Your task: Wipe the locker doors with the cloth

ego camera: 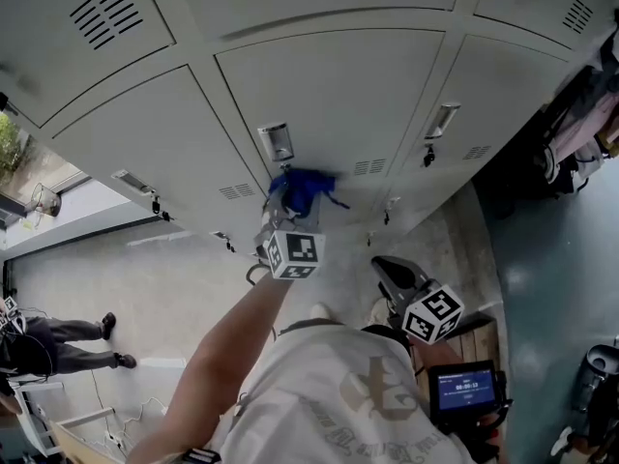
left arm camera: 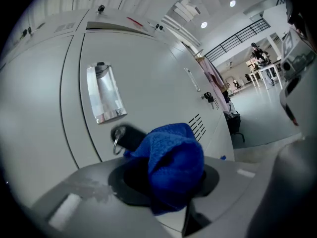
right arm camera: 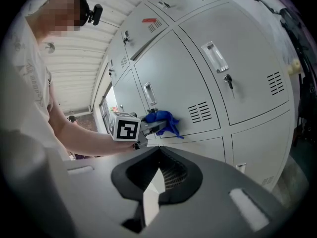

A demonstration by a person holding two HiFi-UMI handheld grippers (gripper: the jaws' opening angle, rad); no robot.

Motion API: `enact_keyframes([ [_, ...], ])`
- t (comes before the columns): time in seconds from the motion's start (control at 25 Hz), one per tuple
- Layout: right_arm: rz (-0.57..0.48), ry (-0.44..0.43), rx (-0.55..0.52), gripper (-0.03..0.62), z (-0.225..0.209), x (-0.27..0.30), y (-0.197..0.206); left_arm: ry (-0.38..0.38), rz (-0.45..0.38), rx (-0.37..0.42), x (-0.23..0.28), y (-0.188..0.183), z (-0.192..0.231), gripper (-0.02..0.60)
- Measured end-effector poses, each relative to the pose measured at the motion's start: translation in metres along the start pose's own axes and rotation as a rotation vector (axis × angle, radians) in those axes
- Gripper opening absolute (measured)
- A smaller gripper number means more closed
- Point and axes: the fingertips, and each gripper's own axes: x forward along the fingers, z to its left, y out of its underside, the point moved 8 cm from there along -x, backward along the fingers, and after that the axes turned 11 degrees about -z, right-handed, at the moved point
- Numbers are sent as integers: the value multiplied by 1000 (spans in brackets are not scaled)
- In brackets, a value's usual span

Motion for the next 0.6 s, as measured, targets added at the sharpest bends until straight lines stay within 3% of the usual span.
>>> enact_keyframes([
  [0.28,8,-20,6,3,-32,-15,-16,-61,23,-28,16,-10,-21,147],
  [0.6,18,-71,3,3,-61,-28,-31,-51,47,-12,41,-27,-53,146],
])
